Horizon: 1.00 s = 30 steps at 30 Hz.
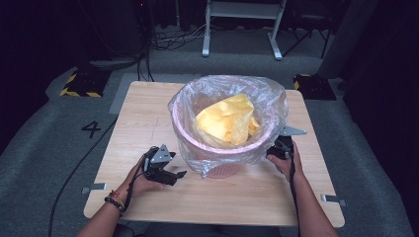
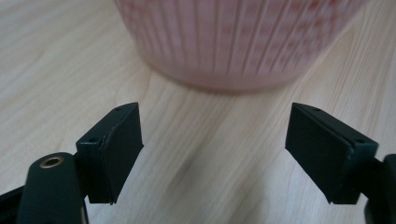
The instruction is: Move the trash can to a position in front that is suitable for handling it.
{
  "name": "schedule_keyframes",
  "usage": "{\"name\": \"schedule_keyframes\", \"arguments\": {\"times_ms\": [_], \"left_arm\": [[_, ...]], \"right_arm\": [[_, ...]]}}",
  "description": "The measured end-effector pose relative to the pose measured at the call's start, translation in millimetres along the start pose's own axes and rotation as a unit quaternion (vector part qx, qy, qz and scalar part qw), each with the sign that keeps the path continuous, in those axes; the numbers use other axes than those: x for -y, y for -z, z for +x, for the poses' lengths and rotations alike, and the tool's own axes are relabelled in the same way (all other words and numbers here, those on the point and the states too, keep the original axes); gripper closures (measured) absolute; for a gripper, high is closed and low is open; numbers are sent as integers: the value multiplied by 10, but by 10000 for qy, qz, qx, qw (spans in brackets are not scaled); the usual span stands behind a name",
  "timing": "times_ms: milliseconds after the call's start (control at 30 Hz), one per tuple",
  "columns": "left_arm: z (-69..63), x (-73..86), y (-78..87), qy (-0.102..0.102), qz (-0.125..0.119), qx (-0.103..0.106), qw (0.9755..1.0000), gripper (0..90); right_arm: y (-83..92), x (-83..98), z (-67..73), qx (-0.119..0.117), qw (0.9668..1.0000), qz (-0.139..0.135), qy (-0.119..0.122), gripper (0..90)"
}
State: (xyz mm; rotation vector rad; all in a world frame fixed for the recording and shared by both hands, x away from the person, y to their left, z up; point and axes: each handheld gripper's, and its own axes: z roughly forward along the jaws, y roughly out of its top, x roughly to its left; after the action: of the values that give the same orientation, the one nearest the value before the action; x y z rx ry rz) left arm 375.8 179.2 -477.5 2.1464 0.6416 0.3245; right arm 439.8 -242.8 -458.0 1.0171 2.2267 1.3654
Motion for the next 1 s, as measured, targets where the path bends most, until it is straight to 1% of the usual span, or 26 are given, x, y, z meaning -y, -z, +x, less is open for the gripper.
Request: {"name": "schedule_keyframes", "arguments": {"times_ms": [33, 67, 167, 200, 233, 267, 300, 333, 367, 400, 467, 500, 533, 567, 600, 633, 667, 700, 767, 800, 833, 867, 900, 933, 967, 1000], "left_arm": [[4, -19, -5, -33, 17, -32, 10000, 195], [4, -19, -5, -33, 17, -32, 10000, 196], [-4, -43, 2, -78, 21, -1, 10000, 196], [-4, -43, 2, -78, 21, -1, 10000, 196], [17, -67, 28, -257, 84, 70, 9996, 197], [17, -67, 28, -257, 84, 70, 9996, 197], [-22, -86, 2, -87, -102, 114, 9998, 197], [-14, -95, 6, -159, -64, 110, 9998, 196], [-8, -99, 2, -178, -54, 147, 9997, 196], [-4, -100, -12, -132, -67, 241, 9996, 198], [-19, -109, -45, -145, -19, 398, 9991, 195], [-19, -109, -45, -145, -19, 398, 9991, 165], [-24, -154, -55, -582, 260, 194, 9978, 152], [-24, -154, -55, -582, 260, 194, 9978, 151], [-30, -180, -60, -700, 366, 69, 9968, 152], [-40, -218, -88, -694, 397, 130, 9967, 144], [-40, -218, -88, -694, 397, 130, 9967, 153], [-43, -233, -99, -699, 346, 160, 9968, 153], [-44, -264, -132, -682, 362, 180, 9969, 148], [-18, -312, -146, -938, 517, 287, 9938, 167], [-18, -312, -146, -938, 517, 287, 9938, 153], [-82, -349, -207, -909, 533, 216, 9942, 152], [-82, -349, -207, -909, 533, 216, 9942, 142], [-113, -363, -242, -792, 492, 191, 9955, 135], [-110, -374, -260, -744, 476, 231, 9958, 135], [-147, -374, -327, -280, 88, 274, 9992, 128]], "right_arm": [[4, -3, 79, -16, 9999, 35, 126, 340], [4, -3, 79, -16, 9999, 35, 126, 340], [16, 3, 225, -199, 9991, 10, 362, 331], [16, 3, 225, -199, 9991, 10, 362, 331], [19, 12, 289, -291, 9987, -23, 417, 331], [19, 12, 289, -291, 9987, -23, 417, 331], [22, 22, 351, -377, 9982, -26, 464, 351], [30, 26, 375, -302, 9981, -29, 532, 356], [40, 32, 384, -289, 9980, -25, 560, 352], [50, 42, 379, -354, 9980, -32, 516, 349], [57, 67, 360, -508, 9977, -14, 443, 316], [57, 67, 360, -508, 9977, -14, 443, 316], [65, 82, 368, -581, 9970, 15, 505, 328], [69, 86, 379, -583, 9966, 41, 573, 341], [75, 94, 384, -731, 9953, 50, 630, 348], [81, 105, 397, -843, 9941, 45, 676, 352], [81, 105, 397, -843, 9941, 45, 676, 352], [83, 113, 413, -949, 9928, 102, 719, 316], [101, 133, 461, -1035, 9907, 107, 874, 340], [107, 156, 504, -1295, 9867, 211, 957, 289], [107, 156, 504, -1295, 9867, 211, 957, 289], [101, 181, 584, -1213, 9856, 346, 1130, 238], [101, 181, 584, -1213, 9856, 346, 1130, 238], [116, 186, 626, -1119, 9856, 339, 1218, 227], [116, 186, 626, -1119, 9856, 339, 1218, 227], [145, 195, 615, -1144, 9865, 300, 1133, 228]]}}
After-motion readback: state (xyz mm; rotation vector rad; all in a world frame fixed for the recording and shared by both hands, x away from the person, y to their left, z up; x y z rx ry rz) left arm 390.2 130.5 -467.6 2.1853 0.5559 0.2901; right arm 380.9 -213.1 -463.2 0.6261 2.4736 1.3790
